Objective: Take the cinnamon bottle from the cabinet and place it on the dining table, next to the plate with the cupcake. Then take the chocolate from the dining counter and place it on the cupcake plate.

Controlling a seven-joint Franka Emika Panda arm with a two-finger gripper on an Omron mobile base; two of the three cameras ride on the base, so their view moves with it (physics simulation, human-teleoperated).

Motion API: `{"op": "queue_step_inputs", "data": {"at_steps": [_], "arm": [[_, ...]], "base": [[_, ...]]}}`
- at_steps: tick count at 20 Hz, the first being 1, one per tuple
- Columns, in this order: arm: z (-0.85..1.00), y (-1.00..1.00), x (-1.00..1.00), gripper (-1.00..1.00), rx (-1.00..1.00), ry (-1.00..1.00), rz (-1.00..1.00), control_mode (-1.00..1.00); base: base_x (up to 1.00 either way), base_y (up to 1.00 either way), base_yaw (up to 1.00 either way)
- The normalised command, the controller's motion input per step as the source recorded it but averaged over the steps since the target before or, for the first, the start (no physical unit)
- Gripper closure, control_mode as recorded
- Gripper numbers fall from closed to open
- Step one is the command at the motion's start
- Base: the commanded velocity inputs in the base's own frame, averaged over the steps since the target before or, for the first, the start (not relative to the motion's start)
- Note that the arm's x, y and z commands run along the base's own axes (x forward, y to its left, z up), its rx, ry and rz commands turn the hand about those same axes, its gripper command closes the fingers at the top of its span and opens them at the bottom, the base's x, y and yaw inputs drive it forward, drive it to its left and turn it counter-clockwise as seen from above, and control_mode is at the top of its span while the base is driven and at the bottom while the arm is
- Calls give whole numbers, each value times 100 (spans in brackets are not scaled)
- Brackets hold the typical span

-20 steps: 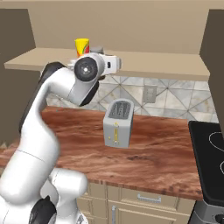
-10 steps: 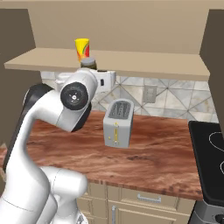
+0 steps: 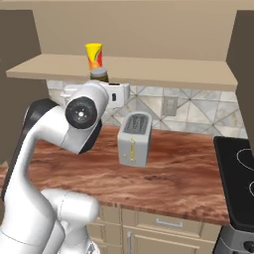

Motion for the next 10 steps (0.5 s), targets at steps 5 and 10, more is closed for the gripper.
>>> {"op": "queue_step_inputs", "data": {"at_steps": [5, 10], "arm": [[0, 0, 0, 100, 0, 0, 0, 100], [0, 0, 0, 100, 0, 0, 0, 100]], "base": [[-89, 25, 0], [-76, 18, 21]]}}
